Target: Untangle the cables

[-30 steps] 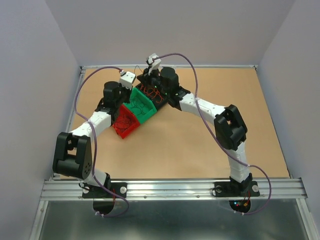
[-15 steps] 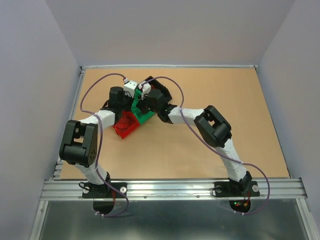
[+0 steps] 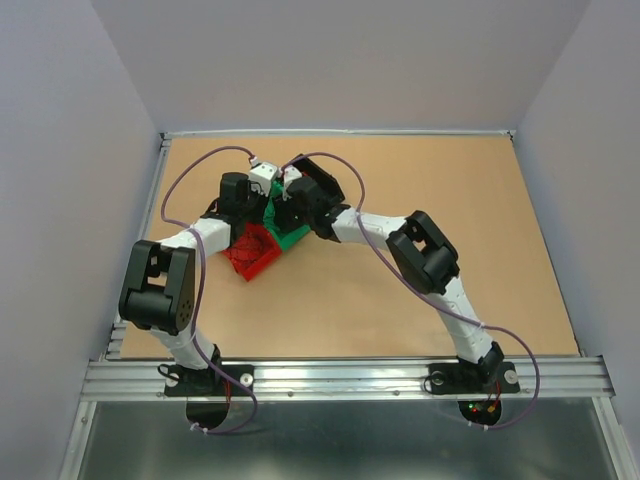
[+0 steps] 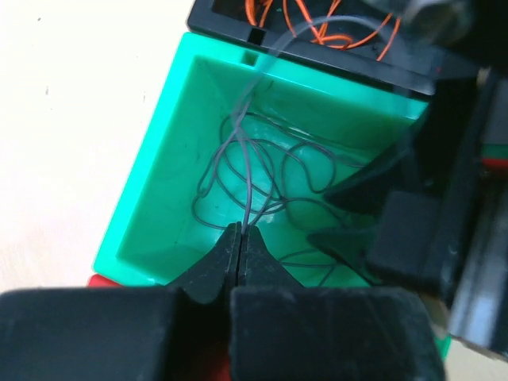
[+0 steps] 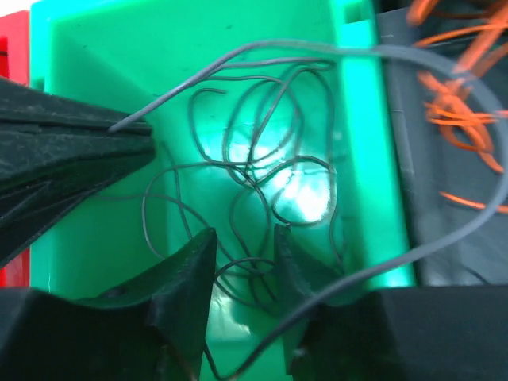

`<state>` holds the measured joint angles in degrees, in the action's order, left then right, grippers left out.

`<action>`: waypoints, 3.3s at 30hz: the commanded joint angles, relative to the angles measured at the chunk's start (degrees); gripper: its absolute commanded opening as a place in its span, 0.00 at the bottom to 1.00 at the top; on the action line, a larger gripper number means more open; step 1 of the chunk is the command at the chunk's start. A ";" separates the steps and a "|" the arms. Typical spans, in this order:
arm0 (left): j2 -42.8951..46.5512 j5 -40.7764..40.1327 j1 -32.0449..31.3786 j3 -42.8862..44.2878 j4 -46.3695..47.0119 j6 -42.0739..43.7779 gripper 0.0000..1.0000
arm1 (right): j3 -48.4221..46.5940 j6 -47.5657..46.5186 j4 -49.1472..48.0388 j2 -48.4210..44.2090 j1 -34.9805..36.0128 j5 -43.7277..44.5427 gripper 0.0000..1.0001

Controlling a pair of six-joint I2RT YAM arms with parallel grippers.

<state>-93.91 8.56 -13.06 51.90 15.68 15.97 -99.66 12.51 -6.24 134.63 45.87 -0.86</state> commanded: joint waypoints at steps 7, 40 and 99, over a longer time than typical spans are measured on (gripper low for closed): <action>3.56 -0.65 -0.30 0.84 -0.39 1.70 0.04 | 1.83 -0.56 1.93 -12.19 0.80 4.90 0.49; 11.46 4.89 3.30 -1.45 0.67 1.43 0.48 | -3.87 -1.70 0.70 -0.70 0.72 1.22 0.01; 7.25 5.95 6.56 -0.04 2.69 1.79 0.51 | 0.16 -1.27 9.58 -12.46 -4.03 5.36 0.52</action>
<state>-89.08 13.54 -6.90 50.78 16.12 17.50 -100.97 9.37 4.56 125.49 44.14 9.23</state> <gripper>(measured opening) 0.513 0.515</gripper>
